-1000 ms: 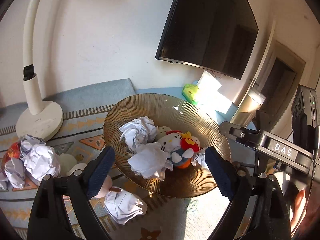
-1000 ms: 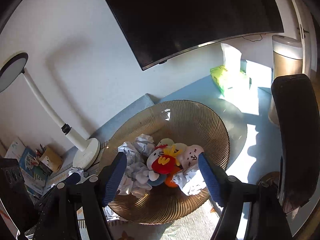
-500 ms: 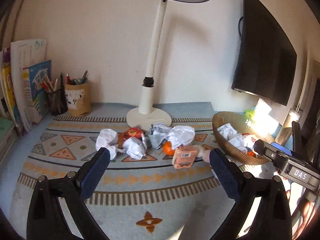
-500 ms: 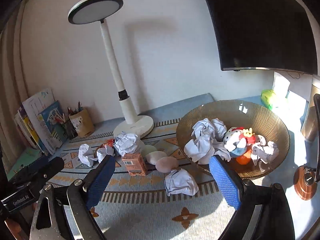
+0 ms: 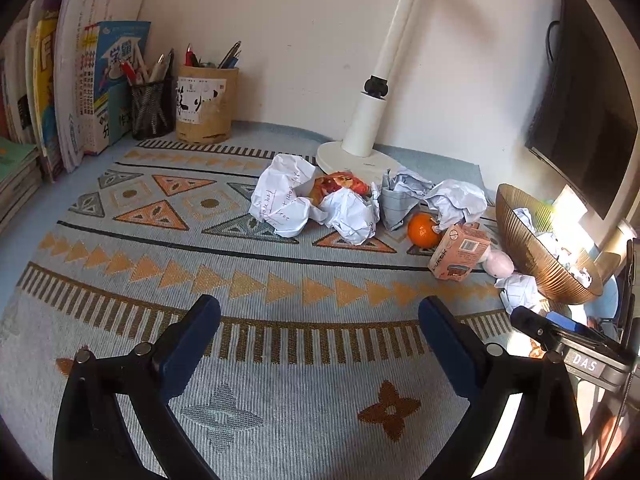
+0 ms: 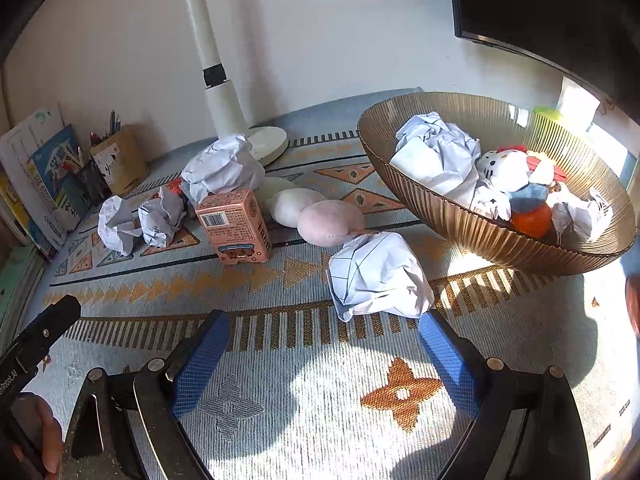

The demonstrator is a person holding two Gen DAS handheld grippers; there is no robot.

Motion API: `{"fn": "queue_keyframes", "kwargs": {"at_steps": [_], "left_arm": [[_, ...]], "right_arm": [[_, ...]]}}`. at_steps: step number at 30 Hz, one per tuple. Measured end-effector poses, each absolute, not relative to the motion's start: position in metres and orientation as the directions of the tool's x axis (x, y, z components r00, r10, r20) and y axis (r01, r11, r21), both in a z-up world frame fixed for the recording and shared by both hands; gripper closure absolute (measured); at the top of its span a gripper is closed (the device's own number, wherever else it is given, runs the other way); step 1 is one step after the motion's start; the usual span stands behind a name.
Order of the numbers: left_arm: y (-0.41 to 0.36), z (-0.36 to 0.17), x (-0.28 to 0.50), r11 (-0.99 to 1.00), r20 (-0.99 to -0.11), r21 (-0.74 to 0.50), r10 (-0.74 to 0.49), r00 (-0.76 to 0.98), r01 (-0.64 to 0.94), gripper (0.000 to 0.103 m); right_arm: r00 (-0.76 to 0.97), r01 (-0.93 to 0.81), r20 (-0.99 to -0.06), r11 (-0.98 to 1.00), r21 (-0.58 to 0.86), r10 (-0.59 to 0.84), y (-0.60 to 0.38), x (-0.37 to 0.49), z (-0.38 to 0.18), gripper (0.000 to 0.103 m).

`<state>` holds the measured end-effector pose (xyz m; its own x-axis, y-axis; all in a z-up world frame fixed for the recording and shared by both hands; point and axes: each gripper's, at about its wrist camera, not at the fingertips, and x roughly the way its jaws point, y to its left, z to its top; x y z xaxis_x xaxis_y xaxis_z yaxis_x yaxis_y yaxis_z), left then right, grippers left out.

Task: Organize objects
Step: 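Move both open grippers back toward the remaining paper balls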

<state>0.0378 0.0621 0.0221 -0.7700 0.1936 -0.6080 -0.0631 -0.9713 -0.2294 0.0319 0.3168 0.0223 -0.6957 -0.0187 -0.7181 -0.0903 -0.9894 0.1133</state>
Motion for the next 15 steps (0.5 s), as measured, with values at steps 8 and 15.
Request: {"fn": "queue_keyframes", "kwargs": {"at_steps": [8, 15], "left_arm": [[0.060, 0.021, 0.038, -0.968, -0.612, -0.246, 0.200, -0.765, -0.057, 0.004], [0.050, 0.028, 0.020, -0.944, -0.647, -0.321, 0.277, -0.710, -0.076, 0.004]], "right_arm": [[-0.707, -0.061, -0.706, -0.993, 0.103, -0.029, 0.312, 0.036, 0.025, 0.008], [-0.657, -0.031, -0.733, -0.965, 0.262, -0.178, 0.319, 0.014, 0.034, 0.008]]}}
